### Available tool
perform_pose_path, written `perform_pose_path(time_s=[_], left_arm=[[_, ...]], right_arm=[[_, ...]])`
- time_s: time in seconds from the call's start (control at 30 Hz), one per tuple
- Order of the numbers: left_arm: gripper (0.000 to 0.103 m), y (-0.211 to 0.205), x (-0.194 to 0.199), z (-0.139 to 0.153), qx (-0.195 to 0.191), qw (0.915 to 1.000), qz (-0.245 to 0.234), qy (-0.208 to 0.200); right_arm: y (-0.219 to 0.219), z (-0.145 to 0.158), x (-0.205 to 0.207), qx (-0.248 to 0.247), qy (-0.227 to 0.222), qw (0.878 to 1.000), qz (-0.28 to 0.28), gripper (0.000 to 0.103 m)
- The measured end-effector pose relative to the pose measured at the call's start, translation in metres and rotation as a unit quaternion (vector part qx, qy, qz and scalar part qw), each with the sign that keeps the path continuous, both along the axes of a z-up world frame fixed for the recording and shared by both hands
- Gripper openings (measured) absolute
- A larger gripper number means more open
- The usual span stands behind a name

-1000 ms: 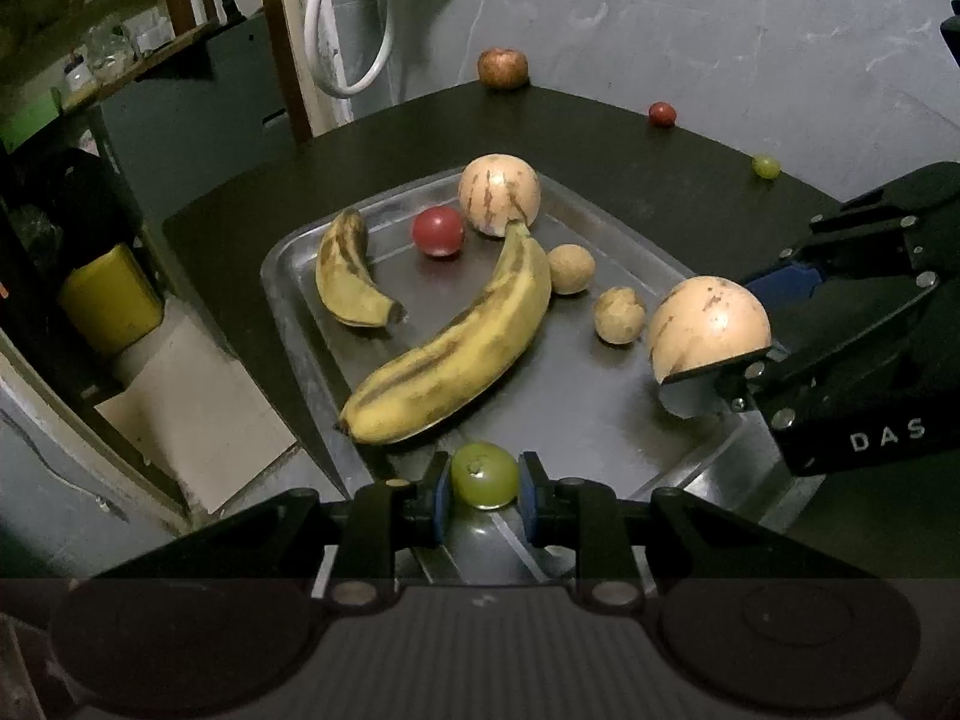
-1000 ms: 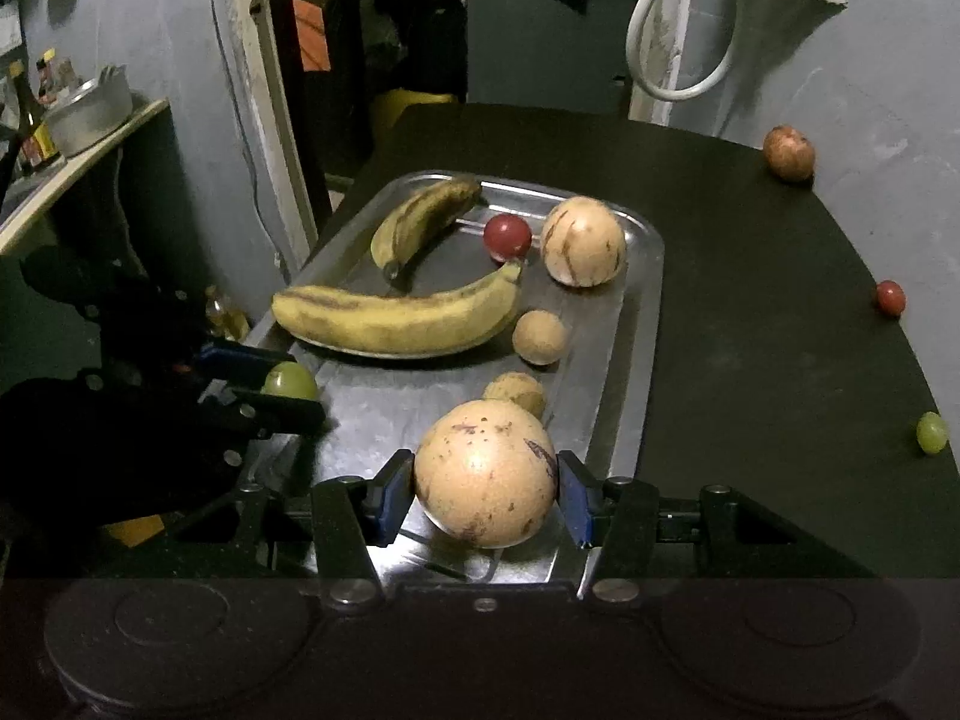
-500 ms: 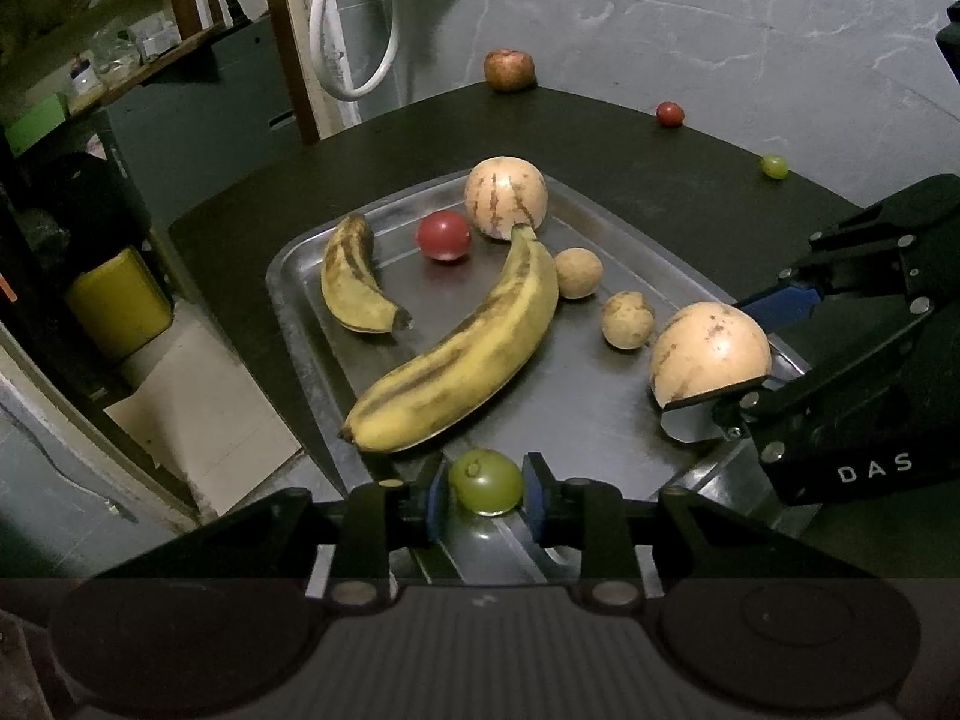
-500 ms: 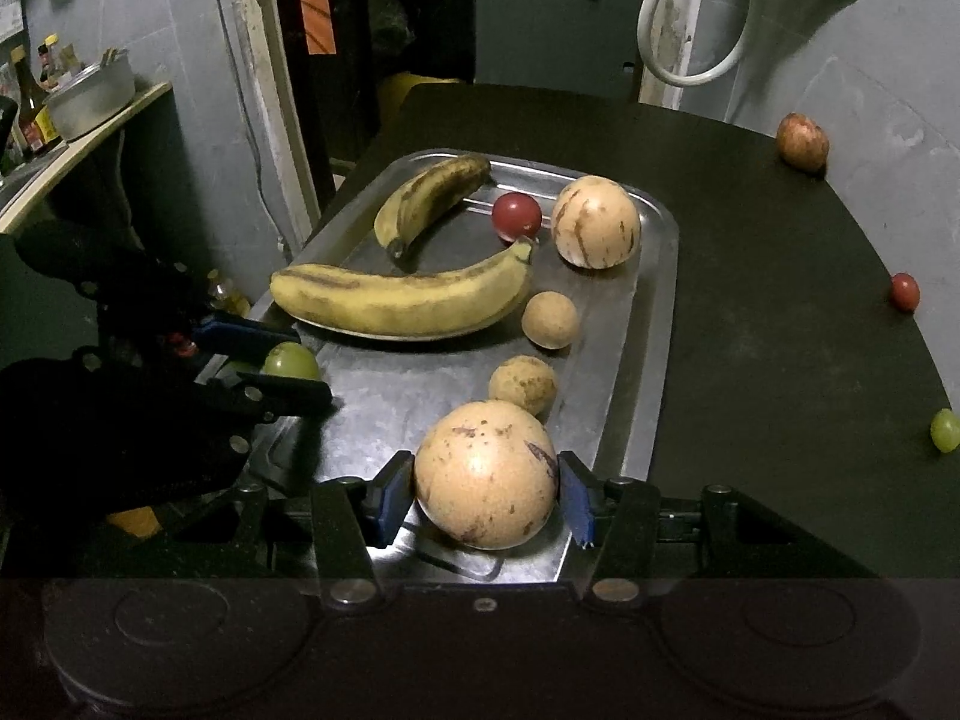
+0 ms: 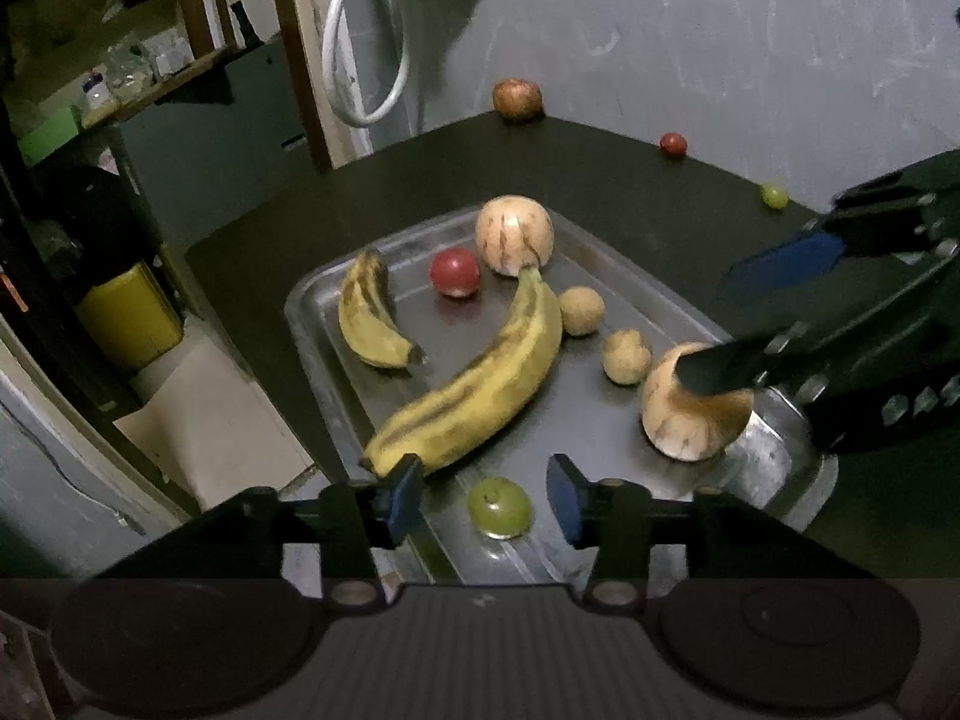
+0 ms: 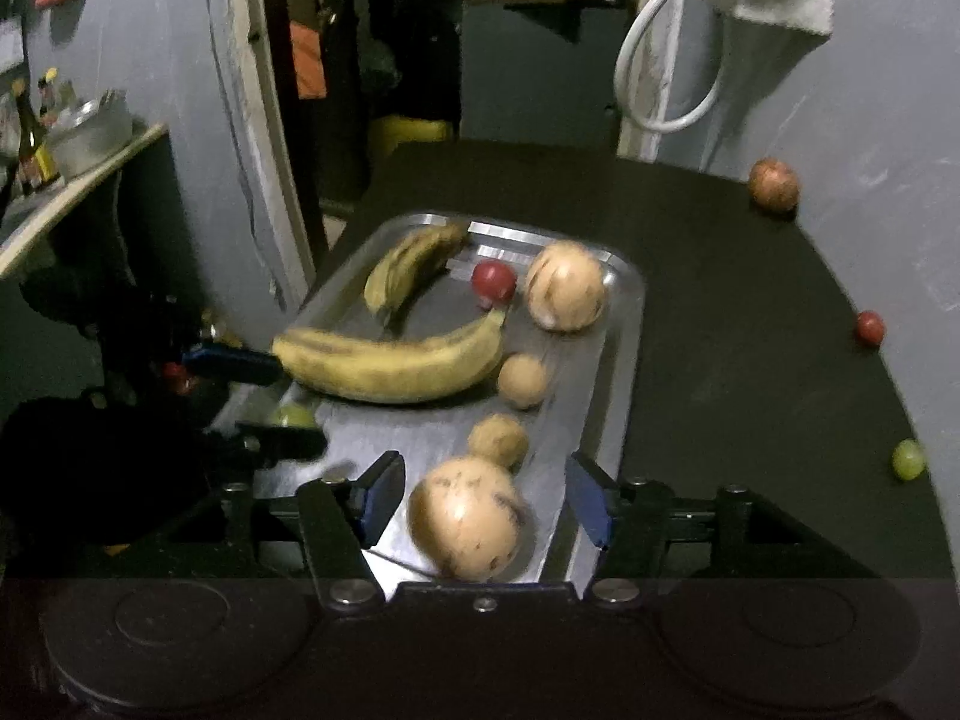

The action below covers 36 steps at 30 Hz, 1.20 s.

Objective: Organize fruits
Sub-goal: 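Open both tools to drop the grape and melon into the tray, then lift both open tools away and reach toward the loose fruits by the wall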

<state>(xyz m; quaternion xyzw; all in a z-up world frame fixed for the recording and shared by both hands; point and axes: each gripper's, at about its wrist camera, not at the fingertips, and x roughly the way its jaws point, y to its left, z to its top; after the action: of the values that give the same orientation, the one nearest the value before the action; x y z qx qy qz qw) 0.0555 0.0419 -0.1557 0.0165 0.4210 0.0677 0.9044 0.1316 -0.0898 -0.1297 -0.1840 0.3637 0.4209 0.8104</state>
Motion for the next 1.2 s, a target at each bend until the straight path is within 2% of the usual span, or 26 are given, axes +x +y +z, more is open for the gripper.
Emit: perform_pose_path(time_s=[0.1, 0.17, 0.23, 0.3, 0.43, 0.77, 1.2], left_arm=[[0.059, 0.001, 0.000, 0.006, -0.002, 1.0000, 0.005, -0.005], [0.075, 0.001, -0.001, 0.013, -0.005, 0.9999, 0.011, -0.011], [0.086, 0.001, -0.002, 0.022, -0.009, 0.9996, 0.016, -0.022], [0.089, 0.000, -0.002, 0.030, -0.012, 0.9993, 0.018, -0.029], [0.097, -0.004, 0.001, 0.047, -0.018, 0.9988, 0.022, -0.040], [0.102, -0.025, 0.006, 0.085, 0.006, 0.9977, -0.003, -0.068], [0.102, -0.033, 0.016, 0.104, 0.030, 0.9965, -0.032, -0.072]], right_arm=[[-0.014, 0.020, 0.003, 0.033, 0.001, 0.999, -0.026, 0.075], [-0.026, 0.035, 0.004, 0.059, 0.000, 0.997, -0.046, 0.083], [-0.036, 0.049, 0.005, 0.083, -0.004, 0.995, -0.059, 0.089], [-0.044, 0.061, 0.004, 0.103, -0.010, 0.992, -0.070, 0.098], [-0.057, 0.083, 0.001, 0.139, -0.022, 0.986, -0.084, 0.102], [-0.082, 0.109, -0.008, 0.197, -0.039, 0.975, -0.100, 0.102], [-0.103, 0.110, -0.006, 0.226, -0.036, 0.963, -0.146, 0.102]])
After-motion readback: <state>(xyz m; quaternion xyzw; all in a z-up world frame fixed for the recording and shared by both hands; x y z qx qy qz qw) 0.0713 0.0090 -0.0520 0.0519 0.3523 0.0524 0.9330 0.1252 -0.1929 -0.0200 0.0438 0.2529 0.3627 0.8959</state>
